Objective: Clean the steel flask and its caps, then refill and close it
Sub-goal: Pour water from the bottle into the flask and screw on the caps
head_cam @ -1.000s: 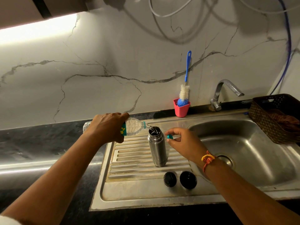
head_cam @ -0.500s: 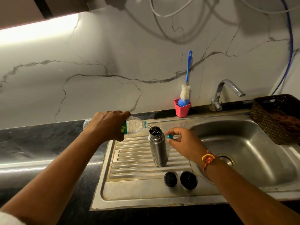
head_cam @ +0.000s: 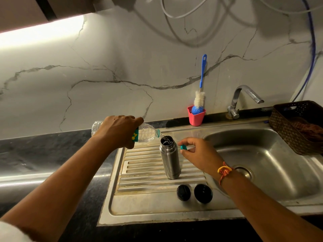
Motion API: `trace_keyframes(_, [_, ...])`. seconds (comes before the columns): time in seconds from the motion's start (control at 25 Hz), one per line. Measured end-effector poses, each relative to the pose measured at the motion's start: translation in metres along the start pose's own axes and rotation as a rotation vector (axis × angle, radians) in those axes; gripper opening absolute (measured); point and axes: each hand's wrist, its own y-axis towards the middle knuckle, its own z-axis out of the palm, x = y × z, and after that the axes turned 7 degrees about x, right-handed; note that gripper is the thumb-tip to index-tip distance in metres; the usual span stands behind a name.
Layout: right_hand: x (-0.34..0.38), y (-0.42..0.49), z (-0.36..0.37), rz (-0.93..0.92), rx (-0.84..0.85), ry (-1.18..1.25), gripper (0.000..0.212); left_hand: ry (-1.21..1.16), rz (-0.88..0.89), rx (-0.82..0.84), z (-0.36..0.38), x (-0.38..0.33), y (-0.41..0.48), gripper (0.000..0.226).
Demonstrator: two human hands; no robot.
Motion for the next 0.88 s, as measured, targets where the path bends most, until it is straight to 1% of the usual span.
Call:
trace_keyframes(0.56, [-0.002,-0.001,0.002,0.003,-0.004,0.021,0.028,0.168,0.053,-0.045,-0.008,-0.001,0.002,0.078])
trace_keyframes(0.88, [-0.001,-0.002,0.001,-0.010,-0.011,0.020,0.027,0.345,0.119,-0.069,-0.022,-0.008,0.007,0.069])
